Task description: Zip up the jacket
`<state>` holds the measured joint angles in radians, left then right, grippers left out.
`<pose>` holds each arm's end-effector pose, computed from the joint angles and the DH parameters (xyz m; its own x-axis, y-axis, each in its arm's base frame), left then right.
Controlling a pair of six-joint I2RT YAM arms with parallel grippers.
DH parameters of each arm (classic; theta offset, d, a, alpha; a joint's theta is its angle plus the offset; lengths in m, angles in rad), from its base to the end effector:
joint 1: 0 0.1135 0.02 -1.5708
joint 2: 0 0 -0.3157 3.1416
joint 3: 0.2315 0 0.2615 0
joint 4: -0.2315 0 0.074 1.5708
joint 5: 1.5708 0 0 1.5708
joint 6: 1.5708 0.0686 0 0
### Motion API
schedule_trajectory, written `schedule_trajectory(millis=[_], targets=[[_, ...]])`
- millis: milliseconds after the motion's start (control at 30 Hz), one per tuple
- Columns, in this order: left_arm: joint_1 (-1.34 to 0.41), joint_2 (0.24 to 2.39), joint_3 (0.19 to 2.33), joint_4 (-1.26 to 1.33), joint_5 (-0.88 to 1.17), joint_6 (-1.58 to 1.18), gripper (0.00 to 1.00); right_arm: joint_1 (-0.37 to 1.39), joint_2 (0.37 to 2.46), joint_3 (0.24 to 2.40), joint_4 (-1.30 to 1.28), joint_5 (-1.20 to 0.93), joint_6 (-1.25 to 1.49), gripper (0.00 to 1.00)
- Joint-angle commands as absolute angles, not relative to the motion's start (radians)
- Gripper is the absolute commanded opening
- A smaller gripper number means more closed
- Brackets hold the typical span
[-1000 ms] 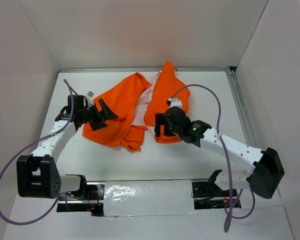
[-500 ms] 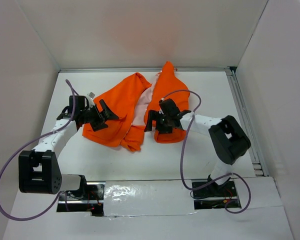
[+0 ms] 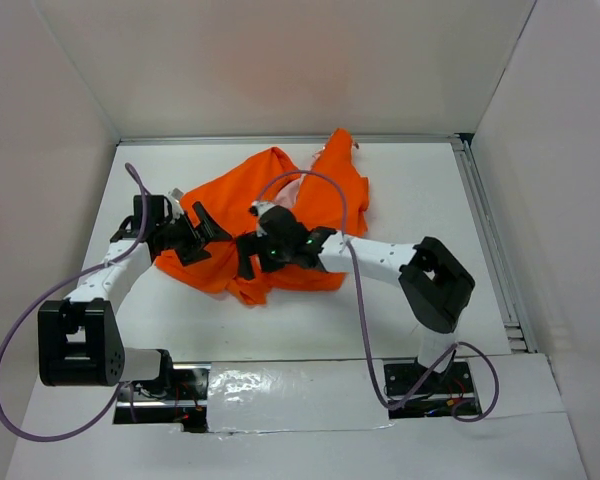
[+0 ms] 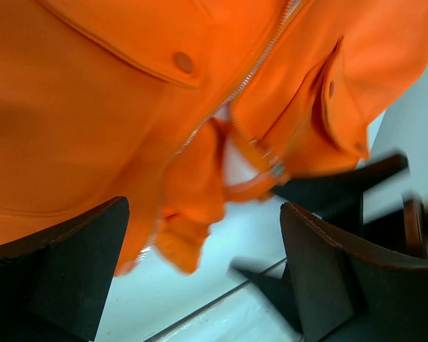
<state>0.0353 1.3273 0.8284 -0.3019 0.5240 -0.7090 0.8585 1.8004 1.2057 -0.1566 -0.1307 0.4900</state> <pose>0.2900 -0.0241 0.2550 -0.7513 -0.5906 -0.2945 -0.2261 0.6496 -0.7259 0.2809 0.3389 0.2311 -0.7761 -0.1848 -0.6029 -0.5071 0.7513 0.4224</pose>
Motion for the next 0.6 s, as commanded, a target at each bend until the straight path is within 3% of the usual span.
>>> schedule_trajectory(millis=[0, 233, 400, 567], targets=[[0.044, 1.333, 0.821, -0.275, 0.532, -0.692, 0.99, 0.995, 1.828, 1.321, -0.247, -0.02, 0.368, 1.0], [0.057, 1.327, 0.81, -0.275, 0.523, -0.701, 0.99, 1.04, 1.683, 1.217, -0.279, 0.205, 0.438, 1.0], [0.061, 1.341, 0.81, -0.276, 0.544, -0.709, 0.99, 0.957, 1.589, 1.115, -0.298, 0.189, 0.593, 0.98], [0.063, 1.336, 0.813, -0.285, 0.523, -0.707, 0.99, 0.946, 1.644, 1.101, -0.419, 0.206, 0.696, 0.97]])
